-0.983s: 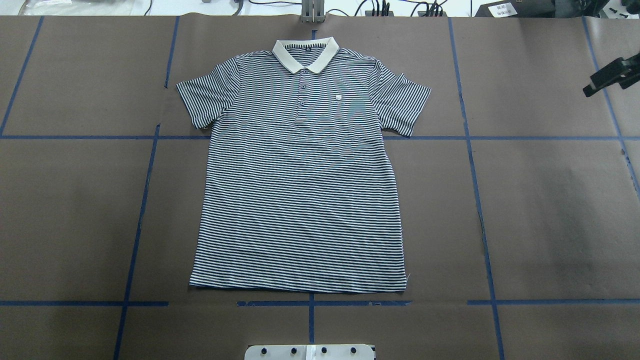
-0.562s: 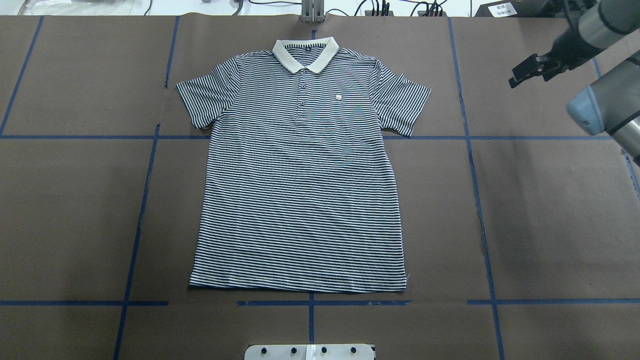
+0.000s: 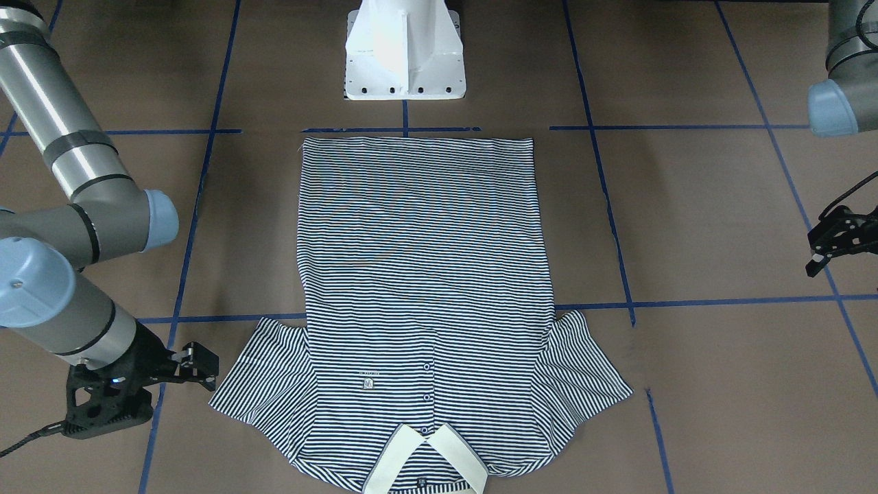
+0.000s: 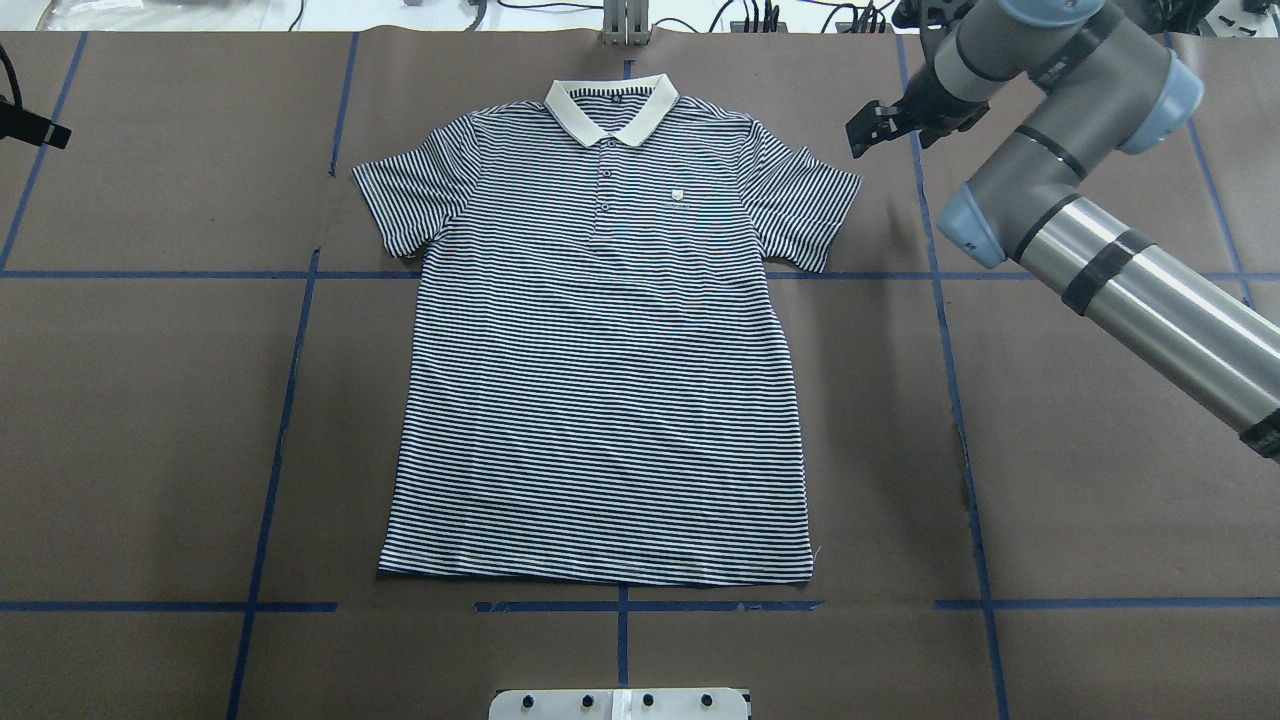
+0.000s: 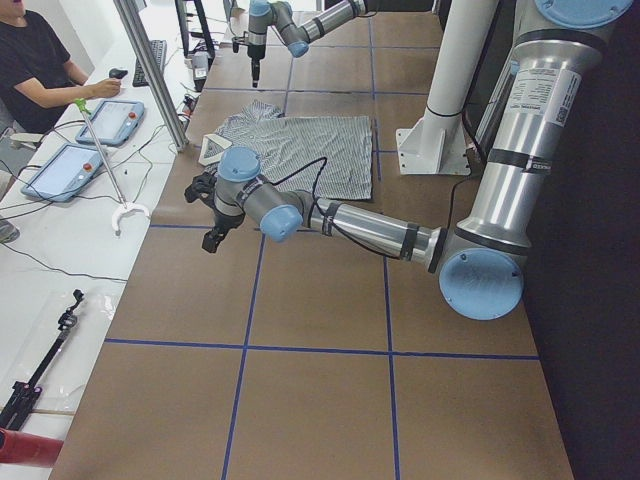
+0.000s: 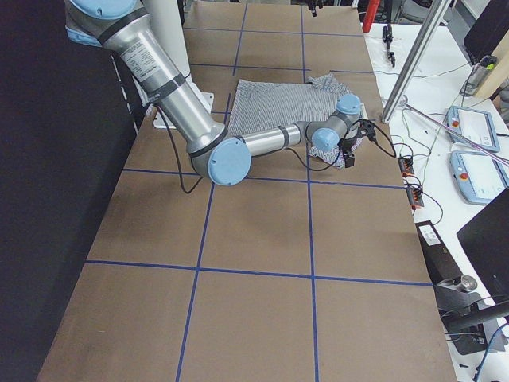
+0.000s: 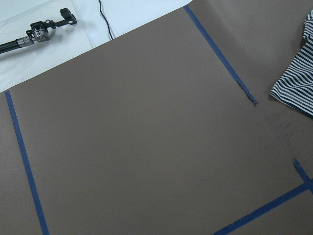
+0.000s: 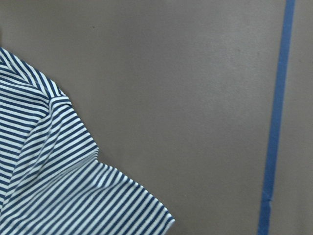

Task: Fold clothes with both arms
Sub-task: 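Grasp the sleeve with the right gripper and fold it inward onto the shirt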

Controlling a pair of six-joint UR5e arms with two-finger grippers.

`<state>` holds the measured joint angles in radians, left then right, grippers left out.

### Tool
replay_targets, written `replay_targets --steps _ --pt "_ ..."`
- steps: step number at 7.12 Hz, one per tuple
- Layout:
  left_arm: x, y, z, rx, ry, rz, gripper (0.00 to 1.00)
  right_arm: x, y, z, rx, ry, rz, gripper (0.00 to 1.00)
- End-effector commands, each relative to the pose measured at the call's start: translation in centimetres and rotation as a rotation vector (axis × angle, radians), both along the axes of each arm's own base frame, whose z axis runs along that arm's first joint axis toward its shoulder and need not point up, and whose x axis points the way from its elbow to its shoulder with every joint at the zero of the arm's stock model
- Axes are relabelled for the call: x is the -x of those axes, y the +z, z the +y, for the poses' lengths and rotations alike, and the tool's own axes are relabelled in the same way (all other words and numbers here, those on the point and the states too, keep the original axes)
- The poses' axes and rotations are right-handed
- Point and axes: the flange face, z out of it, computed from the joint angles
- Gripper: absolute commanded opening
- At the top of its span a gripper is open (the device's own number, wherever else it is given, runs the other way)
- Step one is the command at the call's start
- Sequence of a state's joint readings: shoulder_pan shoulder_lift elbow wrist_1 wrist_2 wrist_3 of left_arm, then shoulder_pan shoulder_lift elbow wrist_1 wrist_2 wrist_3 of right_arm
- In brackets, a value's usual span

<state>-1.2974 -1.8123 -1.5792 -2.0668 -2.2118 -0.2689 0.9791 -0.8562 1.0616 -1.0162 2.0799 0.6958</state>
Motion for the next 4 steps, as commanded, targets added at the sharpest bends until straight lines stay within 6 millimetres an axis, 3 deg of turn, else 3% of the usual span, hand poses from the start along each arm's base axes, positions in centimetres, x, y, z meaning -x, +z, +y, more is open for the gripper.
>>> replay_targets --steps 1,4 --pt "-0.3 -1.5 -0.8 0.032 -0.044 0.036 1.00 4.3 2.0 0.0 -0.052 0.017 0.032 1.00" --pt "-0.3 -2.0 -0.7 0.029 -0.046 0.041 1.00 4.9 3.0 0.2 -0.057 0.029 0.058 0.96"
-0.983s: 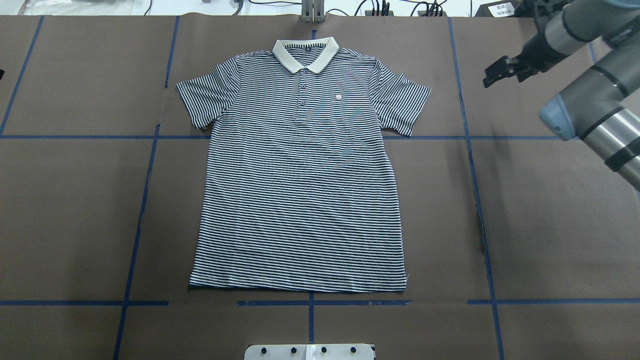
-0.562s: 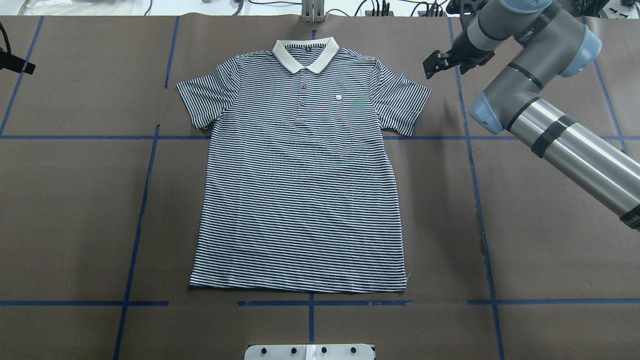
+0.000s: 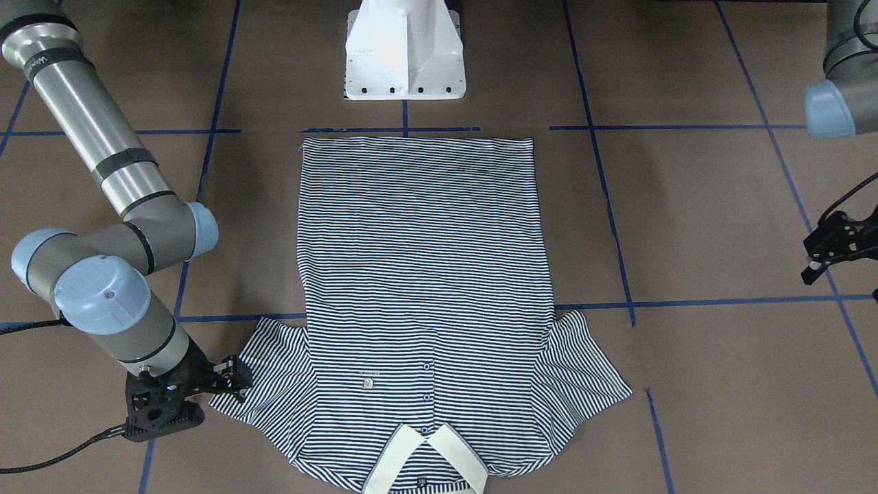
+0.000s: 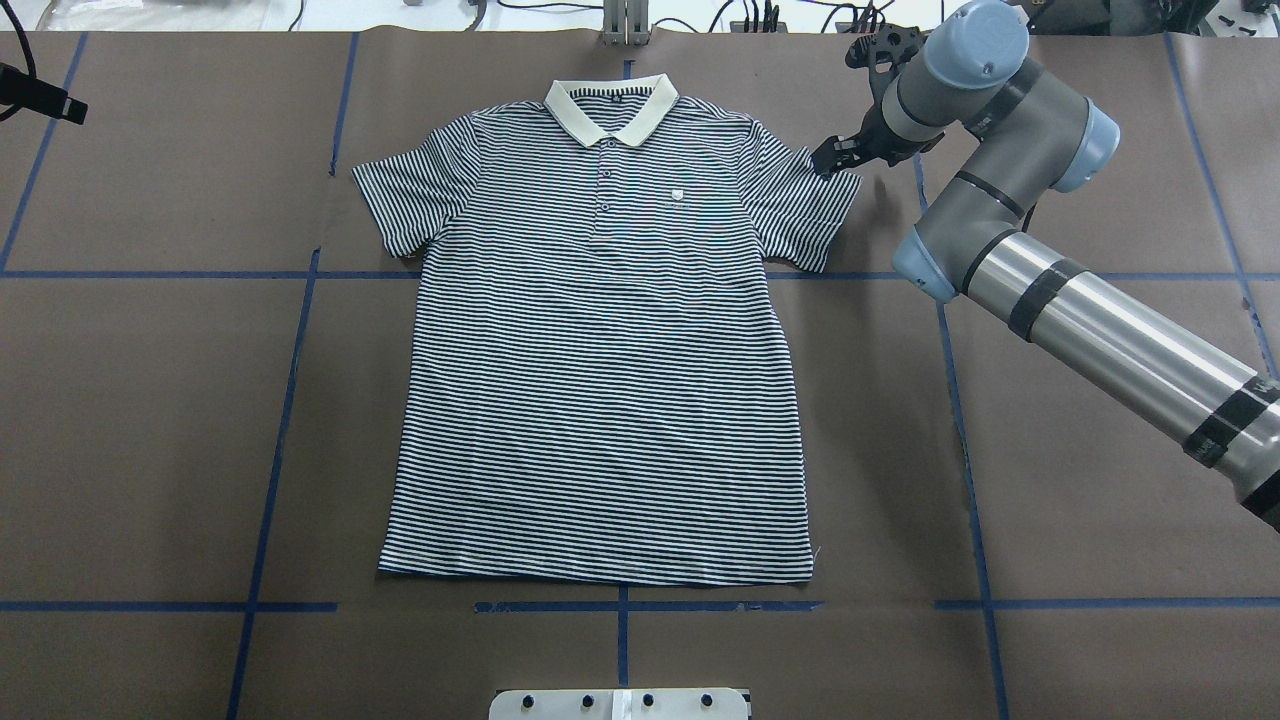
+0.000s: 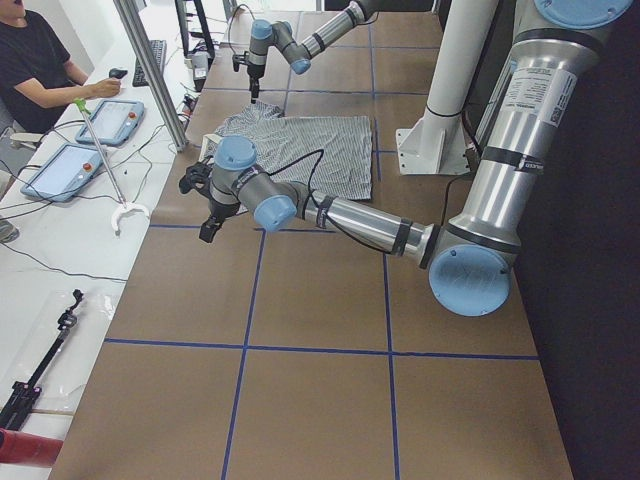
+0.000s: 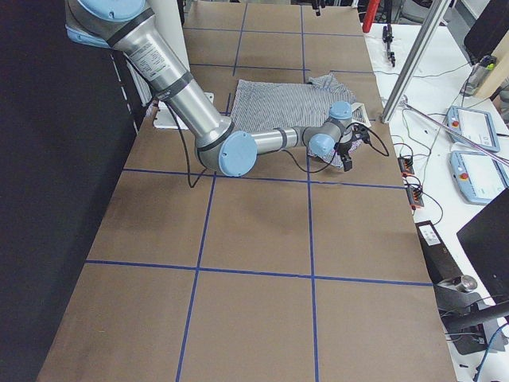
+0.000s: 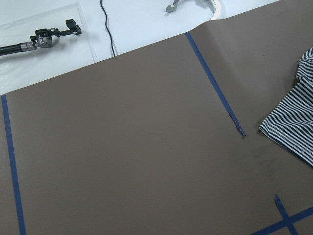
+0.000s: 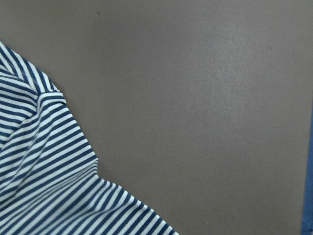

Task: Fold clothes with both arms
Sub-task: 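Grasp the sleeve with the right gripper and fold it inward onto the shirt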

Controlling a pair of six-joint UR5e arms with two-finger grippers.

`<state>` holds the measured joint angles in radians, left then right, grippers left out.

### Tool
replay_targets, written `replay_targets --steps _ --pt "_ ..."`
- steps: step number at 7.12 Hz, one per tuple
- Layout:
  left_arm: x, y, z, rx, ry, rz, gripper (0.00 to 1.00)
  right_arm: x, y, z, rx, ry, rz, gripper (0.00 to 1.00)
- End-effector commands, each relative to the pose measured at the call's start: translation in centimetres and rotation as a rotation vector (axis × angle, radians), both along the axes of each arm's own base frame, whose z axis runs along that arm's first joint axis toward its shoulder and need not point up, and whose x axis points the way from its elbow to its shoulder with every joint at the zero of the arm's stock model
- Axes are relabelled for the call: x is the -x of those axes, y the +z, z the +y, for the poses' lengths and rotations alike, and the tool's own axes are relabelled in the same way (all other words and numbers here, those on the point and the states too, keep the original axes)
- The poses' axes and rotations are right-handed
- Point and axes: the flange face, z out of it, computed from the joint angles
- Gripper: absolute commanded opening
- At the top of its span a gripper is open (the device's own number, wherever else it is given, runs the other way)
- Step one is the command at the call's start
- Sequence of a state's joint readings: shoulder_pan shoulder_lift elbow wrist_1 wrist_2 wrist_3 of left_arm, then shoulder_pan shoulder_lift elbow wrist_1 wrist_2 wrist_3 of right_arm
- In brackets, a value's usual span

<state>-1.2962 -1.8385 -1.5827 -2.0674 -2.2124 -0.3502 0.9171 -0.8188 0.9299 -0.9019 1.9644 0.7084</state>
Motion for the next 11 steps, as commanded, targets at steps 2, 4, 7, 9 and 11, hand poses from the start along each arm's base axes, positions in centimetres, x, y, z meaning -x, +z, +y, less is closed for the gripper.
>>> replay_targets --steps 2,4,7,9,11 --pt "0.1 -0.2 0.0 0.000 -0.003 0.003 1.00 0.4 0.7 0.4 0.004 -0.003 0.008 0.91" --pt "0.0 -0.2 -0.1 -0.001 -0.002 0.002 1.00 0.4 0.8 0.5 0.007 -0.008 0.005 0.78" --pt "-0.1 -0.4 -0.4 0.000 -0.003 0.002 1.00 0.6 0.9 0.6 0.009 -0.010 0.005 0.15" --pt "-0.1 -0.2 -0.5 0.006 -0.003 0.001 1.00 0.7 0.3 0.6 0.005 -0.012 -0.003 0.00" --pt "-0.2 -0.8 -0.8 0.021 -0.023 0.017 1.00 0.2 -3.0 1.4 -0.021 -0.046 -0.073 0.00"
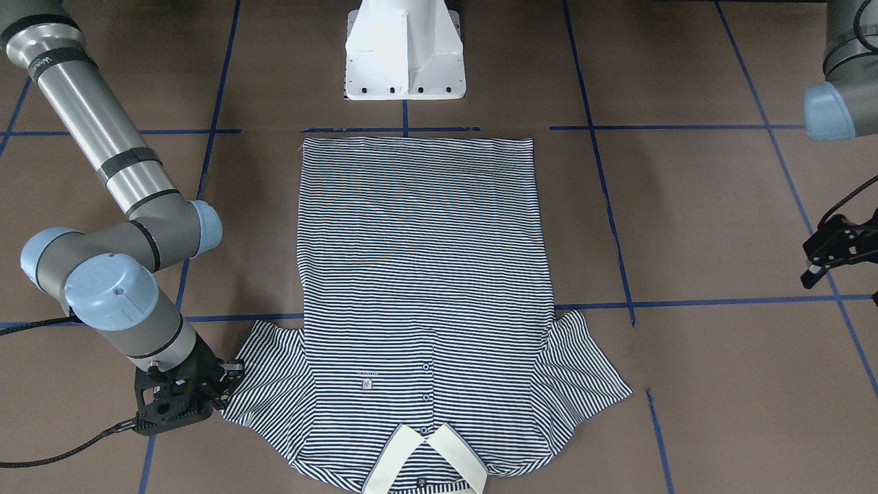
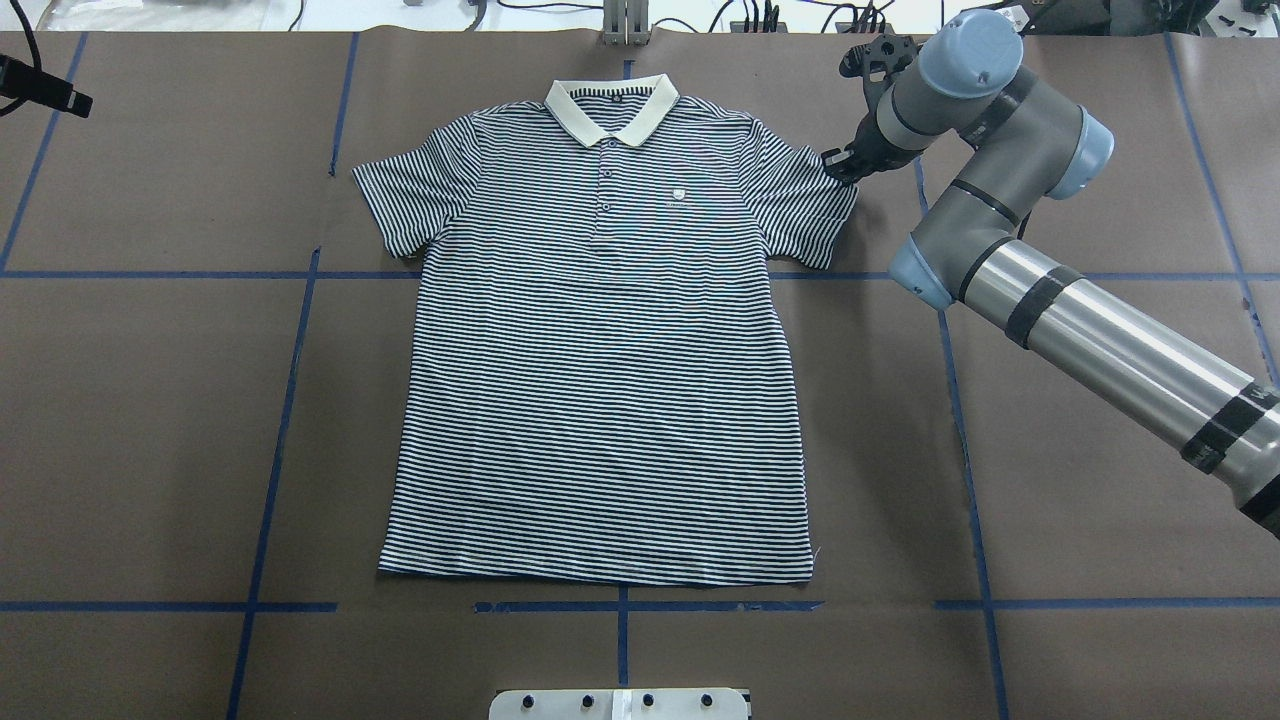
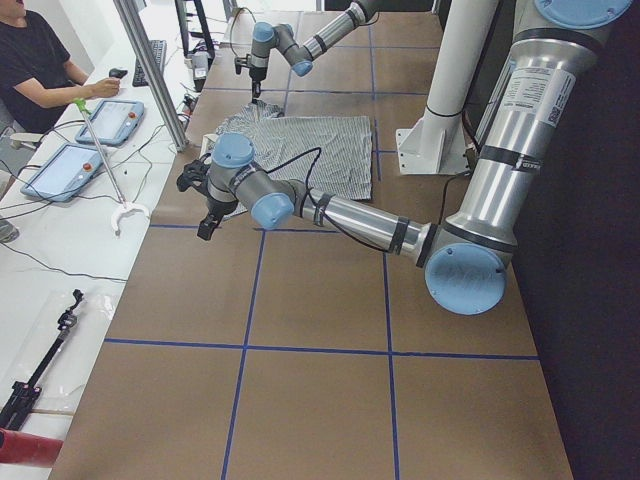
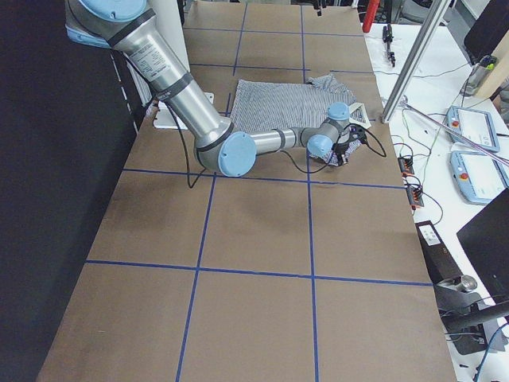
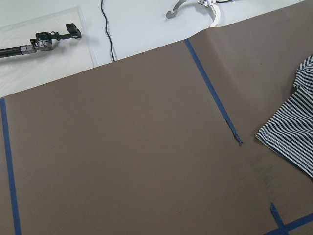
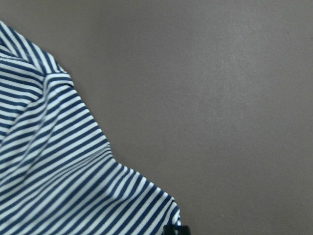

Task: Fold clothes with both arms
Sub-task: 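Grasp the sleeve with the right gripper and fold it inward onto the shirt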

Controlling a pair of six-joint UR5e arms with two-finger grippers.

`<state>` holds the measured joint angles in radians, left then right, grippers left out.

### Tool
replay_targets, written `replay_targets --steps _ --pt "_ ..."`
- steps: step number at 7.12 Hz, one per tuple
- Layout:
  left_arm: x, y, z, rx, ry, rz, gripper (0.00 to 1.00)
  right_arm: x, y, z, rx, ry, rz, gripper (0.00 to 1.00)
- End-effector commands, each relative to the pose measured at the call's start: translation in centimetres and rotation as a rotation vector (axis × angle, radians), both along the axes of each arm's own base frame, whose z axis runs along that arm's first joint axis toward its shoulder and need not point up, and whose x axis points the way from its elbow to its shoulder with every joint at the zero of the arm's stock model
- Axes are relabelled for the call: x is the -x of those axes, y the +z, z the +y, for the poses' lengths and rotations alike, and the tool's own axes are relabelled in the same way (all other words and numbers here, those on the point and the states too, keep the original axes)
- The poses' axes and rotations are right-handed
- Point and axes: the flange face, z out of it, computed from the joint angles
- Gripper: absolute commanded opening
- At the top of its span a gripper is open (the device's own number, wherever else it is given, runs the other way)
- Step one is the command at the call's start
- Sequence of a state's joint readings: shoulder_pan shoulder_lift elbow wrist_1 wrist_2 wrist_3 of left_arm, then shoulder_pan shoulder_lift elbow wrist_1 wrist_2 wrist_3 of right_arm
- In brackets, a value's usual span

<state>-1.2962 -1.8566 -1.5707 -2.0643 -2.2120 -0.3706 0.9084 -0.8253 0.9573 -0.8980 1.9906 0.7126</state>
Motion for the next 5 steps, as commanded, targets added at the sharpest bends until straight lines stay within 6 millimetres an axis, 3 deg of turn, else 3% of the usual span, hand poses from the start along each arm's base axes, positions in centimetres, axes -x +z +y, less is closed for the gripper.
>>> replay_targets --steps 1,3,4,5 --pt "0.0 -0.1 -0.1 0.011 -0.010 0.007 1.00 -0.7 -4.6 1.6 -0.026 -0.072 -0.108 0.00" --pt "0.0 0.0 -0.2 0.014 -0.011 0.007 1.00 0.1 -8.9 2.7 -0.033 -0.118 -0.154 0.00" --pt "-0.1 0.1 -0.2 0.016 -0.010 0.006 1.00 2.4 -12.0 3.1 0.009 -0.103 -0.173 0.00" --pt "-0.1 0.3 -0.2 0.017 -0.010 0.005 1.00 5.0 -16.0 2.4 0.021 -0.045 -0.163 0.00"
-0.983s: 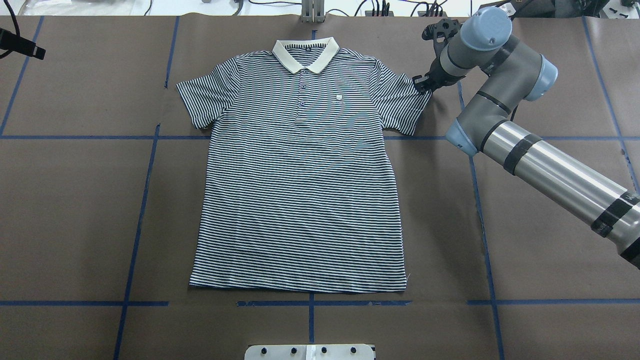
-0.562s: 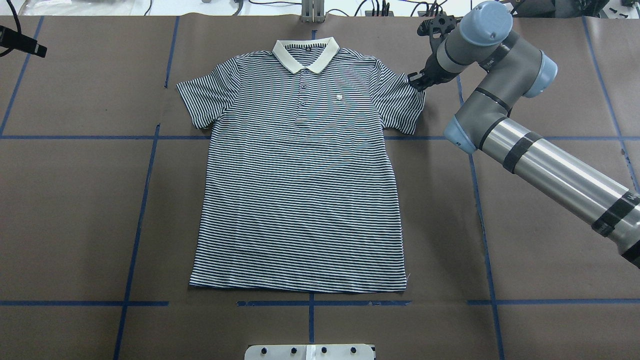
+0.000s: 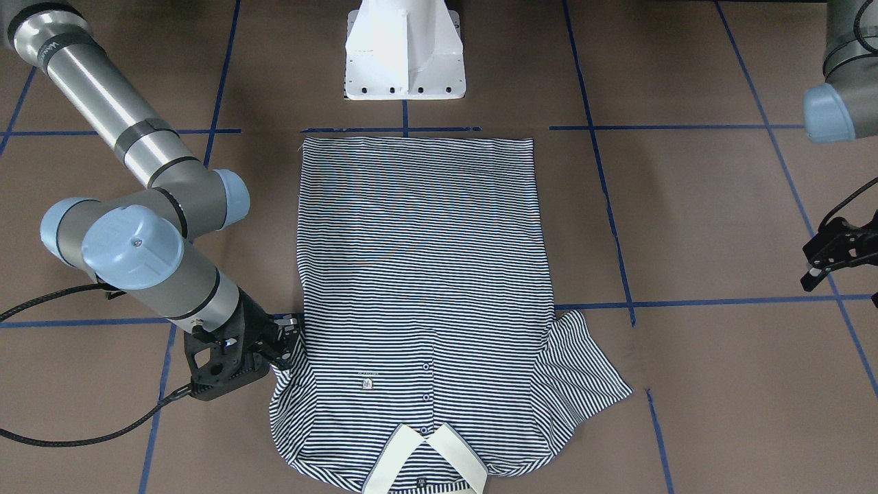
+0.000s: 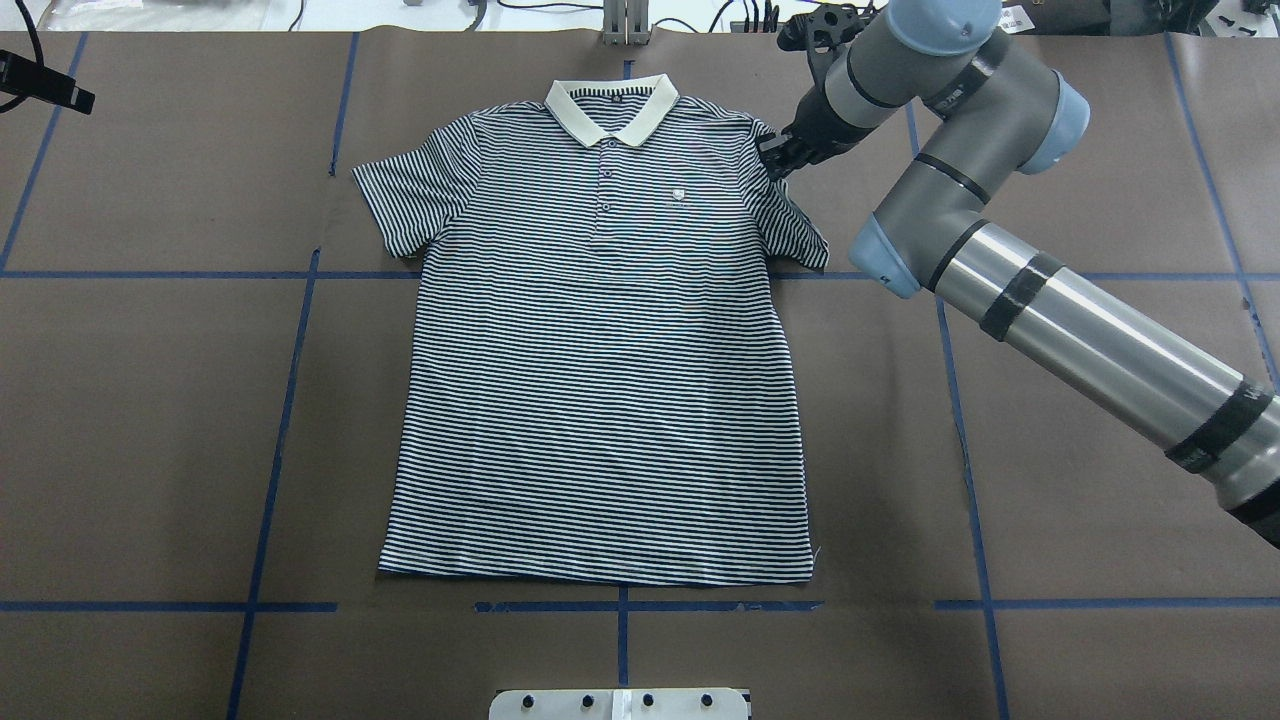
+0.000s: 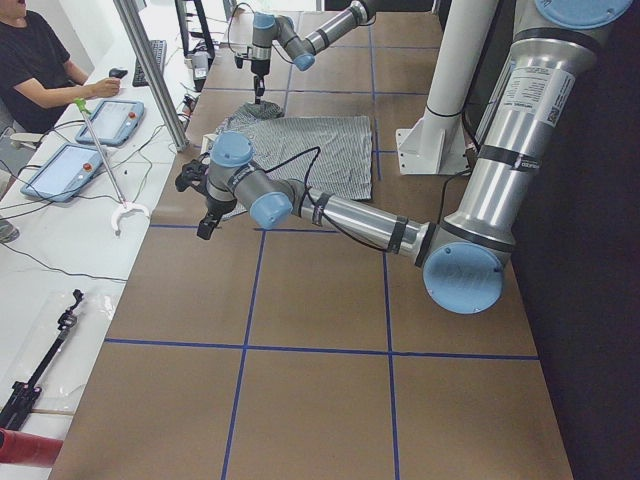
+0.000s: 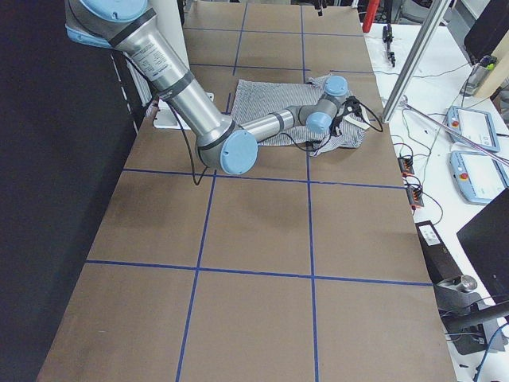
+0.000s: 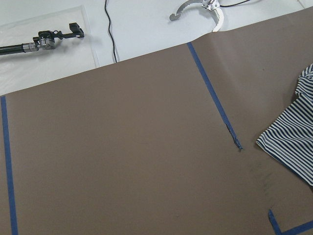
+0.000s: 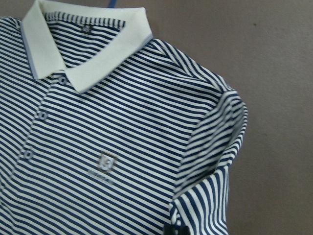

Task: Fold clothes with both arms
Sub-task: 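Grasp the sleeve with the right gripper and fold it inward onto the shirt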

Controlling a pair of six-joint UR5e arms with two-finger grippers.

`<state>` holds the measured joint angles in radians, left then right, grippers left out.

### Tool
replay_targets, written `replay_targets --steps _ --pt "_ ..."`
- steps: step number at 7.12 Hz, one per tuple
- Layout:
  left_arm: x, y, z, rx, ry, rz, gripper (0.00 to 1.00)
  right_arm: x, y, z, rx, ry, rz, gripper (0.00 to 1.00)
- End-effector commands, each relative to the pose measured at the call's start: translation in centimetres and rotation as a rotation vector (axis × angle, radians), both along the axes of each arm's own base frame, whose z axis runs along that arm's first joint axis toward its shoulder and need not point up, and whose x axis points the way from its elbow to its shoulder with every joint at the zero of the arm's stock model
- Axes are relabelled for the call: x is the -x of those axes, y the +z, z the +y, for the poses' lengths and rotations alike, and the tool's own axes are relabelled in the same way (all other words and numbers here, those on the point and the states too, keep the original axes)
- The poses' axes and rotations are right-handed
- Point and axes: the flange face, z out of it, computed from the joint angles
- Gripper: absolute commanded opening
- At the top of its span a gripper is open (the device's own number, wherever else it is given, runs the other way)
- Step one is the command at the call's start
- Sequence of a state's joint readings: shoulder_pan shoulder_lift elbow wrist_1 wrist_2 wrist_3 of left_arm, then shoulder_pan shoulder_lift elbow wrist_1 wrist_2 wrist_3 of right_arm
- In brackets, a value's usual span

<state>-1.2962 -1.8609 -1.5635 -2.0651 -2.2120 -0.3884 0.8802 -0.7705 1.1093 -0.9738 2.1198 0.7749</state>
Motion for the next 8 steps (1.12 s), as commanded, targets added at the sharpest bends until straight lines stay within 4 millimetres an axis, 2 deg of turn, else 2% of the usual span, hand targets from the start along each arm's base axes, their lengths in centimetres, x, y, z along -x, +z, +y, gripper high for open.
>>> replay_targets --steps 1,2,3,4,6,7,8 --pt "0.0 0.2 0.0 0.002 0.000 -0.001 1.00 7.2 -5.6 -0.2 -0.001 0.085 0.060 0.00" --pt "0.0 0.2 0.0 0.002 0.000 -0.001 1.00 9.6 -5.8 -1.3 0.002 0.111 0.110 0.00" --pt "0.0 0.0 0.0 0.005 -0.003 0.004 1.00 9.8 -4.8 -1.4 0.007 0.116 0.125 0.15" --pt "0.0 -0.2 0.0 0.020 -0.018 0.015 1.00 9.8 -4.4 -1.4 0.007 0.119 0.129 0.99" --pt "-0.2 -0.3 -0.2 0.020 -0.018 0.017 1.00 9.8 -4.7 -1.5 0.044 0.146 0.114 1.00" --pt "-3.6 -1.4 -0.3 0.053 -0.008 0.039 1.00 9.6 -5.6 -1.5 0.058 0.156 0.096 1.00" --pt "-8.6 -3.4 -1.0 0.117 -0.051 0.064 1.00 8.6 -8.0 -0.7 0.112 0.163 0.031 1.00"
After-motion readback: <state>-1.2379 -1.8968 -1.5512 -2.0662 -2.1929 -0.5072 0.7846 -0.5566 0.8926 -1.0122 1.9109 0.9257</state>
